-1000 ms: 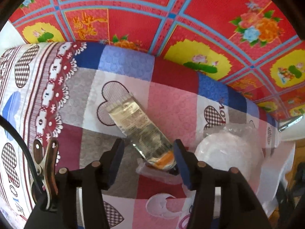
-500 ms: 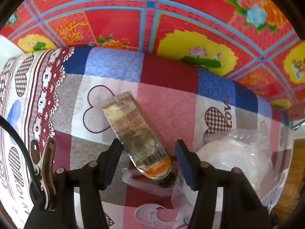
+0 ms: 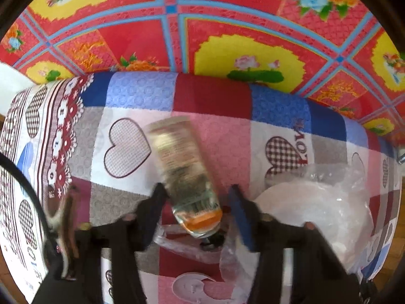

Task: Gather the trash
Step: 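Grasp the gold squeeze tube with the left gripper while the right holds the tray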

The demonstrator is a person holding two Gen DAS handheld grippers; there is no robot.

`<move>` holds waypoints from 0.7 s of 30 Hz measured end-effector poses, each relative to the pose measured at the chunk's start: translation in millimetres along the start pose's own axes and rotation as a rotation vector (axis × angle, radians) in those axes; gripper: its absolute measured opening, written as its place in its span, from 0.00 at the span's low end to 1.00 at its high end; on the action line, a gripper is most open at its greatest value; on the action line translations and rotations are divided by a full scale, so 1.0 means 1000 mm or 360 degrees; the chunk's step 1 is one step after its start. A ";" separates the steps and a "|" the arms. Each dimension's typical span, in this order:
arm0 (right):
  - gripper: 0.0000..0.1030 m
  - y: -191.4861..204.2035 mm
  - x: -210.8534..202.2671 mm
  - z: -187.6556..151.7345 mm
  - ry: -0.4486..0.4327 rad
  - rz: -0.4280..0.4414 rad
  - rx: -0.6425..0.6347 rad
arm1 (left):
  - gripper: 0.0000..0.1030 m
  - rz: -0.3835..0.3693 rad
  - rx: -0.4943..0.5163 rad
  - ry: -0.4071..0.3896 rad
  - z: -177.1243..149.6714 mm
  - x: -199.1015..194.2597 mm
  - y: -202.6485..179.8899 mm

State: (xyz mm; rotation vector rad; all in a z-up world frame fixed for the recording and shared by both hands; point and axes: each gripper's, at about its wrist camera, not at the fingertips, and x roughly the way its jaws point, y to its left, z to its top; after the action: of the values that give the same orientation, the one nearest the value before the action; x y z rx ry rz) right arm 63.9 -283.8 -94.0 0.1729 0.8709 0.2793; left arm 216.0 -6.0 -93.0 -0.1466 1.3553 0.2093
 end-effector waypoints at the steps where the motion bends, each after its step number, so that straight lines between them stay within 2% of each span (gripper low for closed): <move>1: 0.13 -0.002 0.001 0.000 0.0006 0.0004 0.0007 | 0.39 -0.0012 0.0022 -0.0006 -0.001 -0.001 -0.003; 5: 0.13 -0.003 0.004 -0.002 0.0029 0.0007 0.0005 | 0.38 -0.0029 0.0027 -0.0031 -0.006 -0.003 -0.009; 9: 0.14 -0.001 0.006 -0.004 0.0051 0.0017 -0.0004 | 0.38 -0.0096 -0.0011 -0.0047 -0.012 -0.008 -0.002; 17: 0.20 0.002 0.009 -0.006 0.0080 0.0017 -0.0028 | 0.38 -0.0141 -0.0094 -0.0189 -0.019 -0.041 0.019; 21: 0.23 0.005 0.009 -0.004 0.0087 0.0012 -0.0052 | 0.38 -0.0137 -0.0061 -0.0236 -0.033 -0.059 0.023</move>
State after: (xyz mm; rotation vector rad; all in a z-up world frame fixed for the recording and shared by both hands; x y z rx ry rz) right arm 65.6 -275.7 -102.1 0.1385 0.9195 0.3060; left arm 167.3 5.0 -41.4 -0.2169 1.1953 0.1702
